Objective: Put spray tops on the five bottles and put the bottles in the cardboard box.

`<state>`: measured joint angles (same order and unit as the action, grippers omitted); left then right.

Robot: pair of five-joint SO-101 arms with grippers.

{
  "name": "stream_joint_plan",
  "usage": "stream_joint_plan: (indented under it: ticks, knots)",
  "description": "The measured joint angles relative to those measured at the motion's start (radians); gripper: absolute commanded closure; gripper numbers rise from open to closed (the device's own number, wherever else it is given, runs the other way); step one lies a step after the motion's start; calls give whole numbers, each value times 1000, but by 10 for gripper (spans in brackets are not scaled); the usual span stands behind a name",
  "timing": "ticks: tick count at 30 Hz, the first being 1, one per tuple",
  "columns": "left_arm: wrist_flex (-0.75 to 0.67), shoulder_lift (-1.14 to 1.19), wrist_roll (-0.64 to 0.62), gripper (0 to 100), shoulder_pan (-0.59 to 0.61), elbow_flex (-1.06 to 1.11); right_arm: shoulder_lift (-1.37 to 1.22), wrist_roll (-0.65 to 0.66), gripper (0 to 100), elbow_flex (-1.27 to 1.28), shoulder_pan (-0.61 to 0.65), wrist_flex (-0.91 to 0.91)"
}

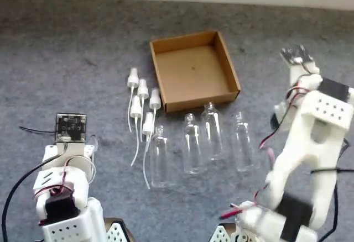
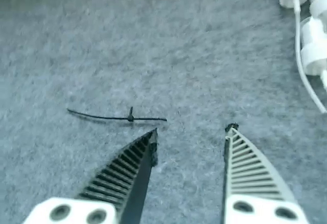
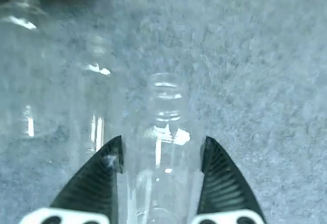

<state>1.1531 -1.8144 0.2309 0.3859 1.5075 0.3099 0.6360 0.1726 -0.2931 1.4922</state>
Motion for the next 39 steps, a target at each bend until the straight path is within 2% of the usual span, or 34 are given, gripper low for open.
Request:
stream_joint_plan:
  ticks: [4, 8, 13, 17, 21, 30, 37, 39]
  knots:
    - [2, 75, 38, 796, -26, -141, 222, -71, 993, 103, 107, -25]
    - [51, 338, 41, 796, -86, -381, 419, -129, 993, 298, 219, -121]
    - [147, 825, 34, 788, -219, -769, 582, -195, 993, 514, 284, -186]
    - [146, 1258, -44, 731, -265, -1114, 643, -239, 993, 595, 347, -190]
    - [146, 1699, -110, 761, -305, -1459, 692, -256, 993, 605, 410, -195]
    - [149, 2476, -227, 765, -322, -2142, 809, -262, 993, 605, 443, -193]
    - [233, 2829, -255, 768, -322, -2527, 821, -262, 993, 605, 446, -176]
    - [261, 2903, -255, 805, -322, -2615, 821, -262, 993, 605, 446, -176]
